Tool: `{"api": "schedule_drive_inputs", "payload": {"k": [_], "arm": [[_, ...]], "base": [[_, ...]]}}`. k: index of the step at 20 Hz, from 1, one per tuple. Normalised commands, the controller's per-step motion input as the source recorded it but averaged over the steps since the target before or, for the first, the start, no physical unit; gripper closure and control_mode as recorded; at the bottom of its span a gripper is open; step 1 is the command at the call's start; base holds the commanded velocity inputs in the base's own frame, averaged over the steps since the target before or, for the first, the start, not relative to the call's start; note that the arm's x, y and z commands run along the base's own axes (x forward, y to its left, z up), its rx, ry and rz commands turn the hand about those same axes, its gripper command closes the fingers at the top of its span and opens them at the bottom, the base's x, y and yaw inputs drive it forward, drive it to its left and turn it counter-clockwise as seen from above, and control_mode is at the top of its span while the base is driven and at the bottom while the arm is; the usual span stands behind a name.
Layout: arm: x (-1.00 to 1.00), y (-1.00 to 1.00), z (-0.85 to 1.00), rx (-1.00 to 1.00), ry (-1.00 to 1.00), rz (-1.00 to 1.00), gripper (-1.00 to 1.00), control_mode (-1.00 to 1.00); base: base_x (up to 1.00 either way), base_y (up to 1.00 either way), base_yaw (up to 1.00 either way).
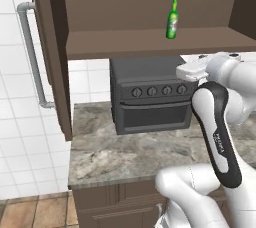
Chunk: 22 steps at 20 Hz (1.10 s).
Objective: Open the cabinet directly in front. Then move the beer and the mug to the dining counter with the candle on it.
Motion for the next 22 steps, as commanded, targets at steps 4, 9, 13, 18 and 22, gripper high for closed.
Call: {"api": "schedule_drive_inputs", "payload": {"k": [4, 9, 13, 18, 22], "arm": [[0.04, -0.12, 0.48, 0.15, 0.08, -0.12, -1.0, -1.0], [0.03, -0.2, 0.35, 0.05, 0.11, -0.09, -1.0, -1.0], [0.0, -0.04, 0.18, 0.0, 0.06, -0.06, -1.0, -1.0], [0.0, 0.0, 0.1, 0.0, 0.07, -0.05, -1.0, -1.0], [0.02, -0.06, 0.03, 0.0, 0.06, -0.05, -1.0, -1.0]], "base": [[0.0, 0.0, 0.0], [0.0, 0.0, 0.0], [0.0, 0.0, 0.0], [0.0, 0.0, 0.0], [0.0, 0.0, 0.0]]}}
